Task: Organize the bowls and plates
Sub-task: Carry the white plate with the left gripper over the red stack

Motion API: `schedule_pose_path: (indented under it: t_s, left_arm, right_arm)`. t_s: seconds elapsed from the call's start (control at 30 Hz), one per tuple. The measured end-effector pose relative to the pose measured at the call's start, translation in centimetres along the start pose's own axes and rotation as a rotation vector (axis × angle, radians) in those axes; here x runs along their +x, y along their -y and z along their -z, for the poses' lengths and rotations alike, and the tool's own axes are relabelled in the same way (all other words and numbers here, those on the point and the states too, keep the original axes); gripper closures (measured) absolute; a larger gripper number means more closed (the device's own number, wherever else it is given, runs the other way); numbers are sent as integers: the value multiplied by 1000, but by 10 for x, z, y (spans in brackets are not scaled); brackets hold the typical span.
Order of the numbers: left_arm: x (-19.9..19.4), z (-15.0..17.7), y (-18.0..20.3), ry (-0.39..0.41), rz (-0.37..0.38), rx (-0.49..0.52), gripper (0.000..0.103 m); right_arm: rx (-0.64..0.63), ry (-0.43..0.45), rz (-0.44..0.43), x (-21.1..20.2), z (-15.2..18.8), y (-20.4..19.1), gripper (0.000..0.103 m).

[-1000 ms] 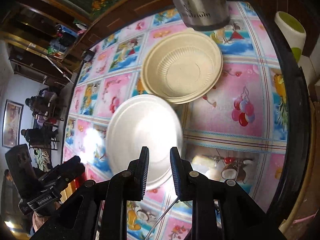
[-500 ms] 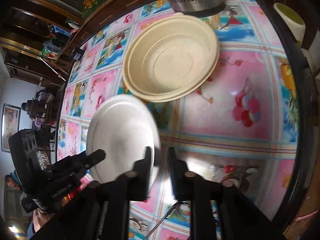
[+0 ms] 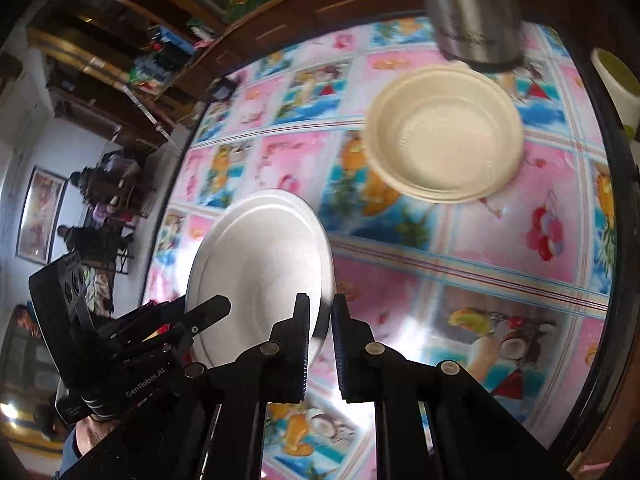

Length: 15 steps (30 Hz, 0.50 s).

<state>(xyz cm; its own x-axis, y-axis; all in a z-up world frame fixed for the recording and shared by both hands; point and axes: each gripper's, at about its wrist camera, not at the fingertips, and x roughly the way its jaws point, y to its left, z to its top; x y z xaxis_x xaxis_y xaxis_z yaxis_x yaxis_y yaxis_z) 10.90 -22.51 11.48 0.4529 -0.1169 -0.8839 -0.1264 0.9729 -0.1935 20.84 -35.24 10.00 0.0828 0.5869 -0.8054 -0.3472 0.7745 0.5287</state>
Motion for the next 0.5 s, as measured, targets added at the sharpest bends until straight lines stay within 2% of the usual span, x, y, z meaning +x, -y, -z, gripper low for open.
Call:
schedule_pose_path:
  t_s: [0.13, 0.27, 0.5]
  left_arm:
    - [-37, 15, -15, 63, -32, -22, 71]
    - [-59, 30, -27, 94, -44, -54, 68]
    - [-66, 57, -39, 75, -35, -46, 66]
  right_arm:
    - [-64, -12, -27, -4, 10, -29, 91]
    - [-119, -26, -63, -4, 25, -55, 91]
    - [-123, -27, -86, -3, 50, -75, 91]
